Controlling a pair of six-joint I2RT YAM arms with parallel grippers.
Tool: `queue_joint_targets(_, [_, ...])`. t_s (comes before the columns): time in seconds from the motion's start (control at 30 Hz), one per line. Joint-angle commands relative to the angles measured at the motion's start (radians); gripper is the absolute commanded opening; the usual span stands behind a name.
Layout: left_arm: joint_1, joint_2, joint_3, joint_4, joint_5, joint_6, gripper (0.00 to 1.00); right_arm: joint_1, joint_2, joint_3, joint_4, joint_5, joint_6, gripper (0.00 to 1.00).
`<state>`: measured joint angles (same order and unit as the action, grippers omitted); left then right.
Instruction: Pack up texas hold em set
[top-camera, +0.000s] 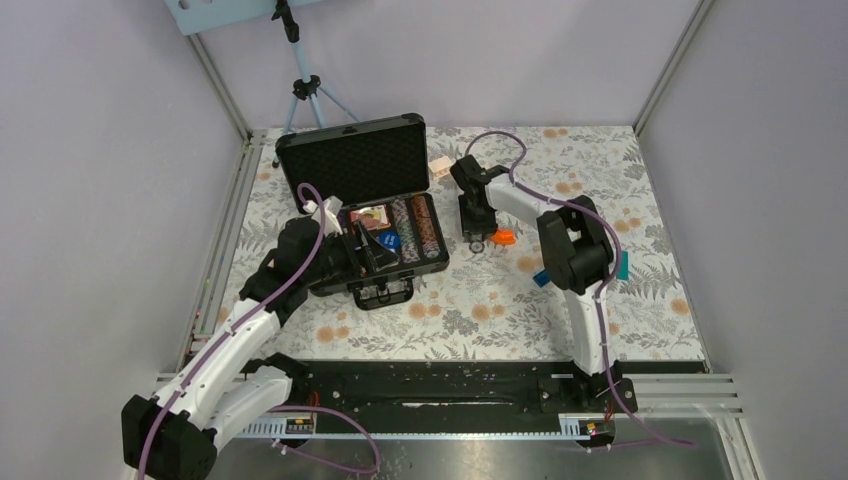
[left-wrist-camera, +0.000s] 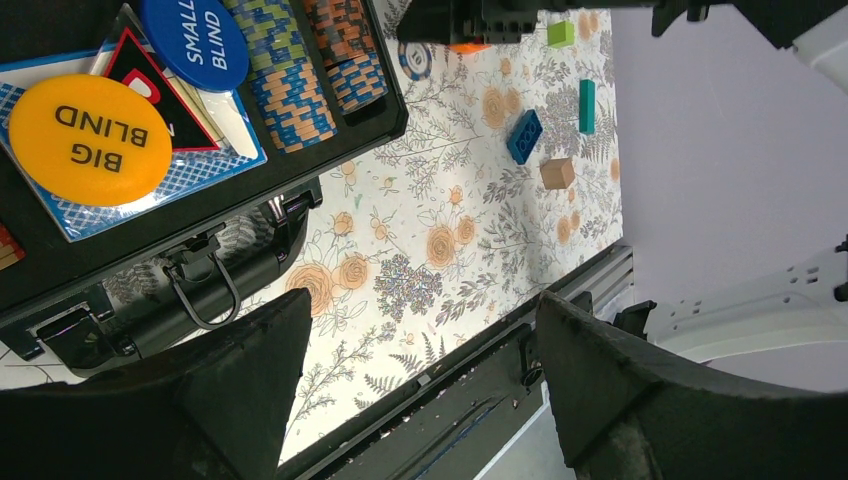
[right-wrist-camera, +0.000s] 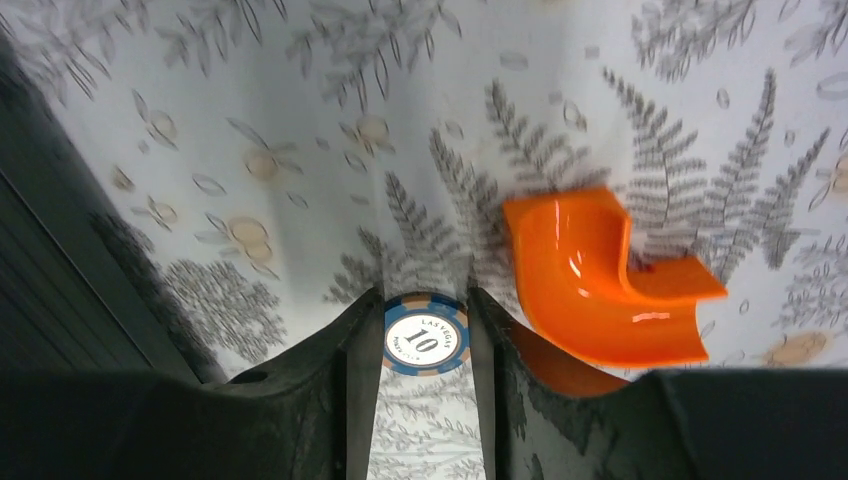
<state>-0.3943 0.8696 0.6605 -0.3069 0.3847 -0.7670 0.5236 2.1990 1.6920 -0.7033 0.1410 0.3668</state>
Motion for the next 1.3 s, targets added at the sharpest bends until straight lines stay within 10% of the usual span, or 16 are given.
queue_joint_targets(0.0, [0.007, -0.029, -0.011, 0.013, -0.009, 0.010, 0.82, 0.023, -0.081, -0.129, -0.013, -0.013, 0.019, 0.43])
queue_joint_targets(0.63, [0.007, -0.073, -0.040, 0.005, -0.010, -0.008, 0.83, 0.215, -0.431, -0.703, 0.156, -0.037, 0.189, 0.43])
queue_joint_targets(0.9, [0.007, -0.089, -0.047, 0.002, -0.008, -0.016, 0.83, 0.269, -0.479, -0.747, 0.185, -0.023, 0.248, 0.62])
queue_joint_targets(1.27, [0.007, -0.097, -0.049, 0.000, -0.015, -0.021, 0.83, 0.299, -0.526, -0.815, 0.150, -0.008, 0.265, 0.63])
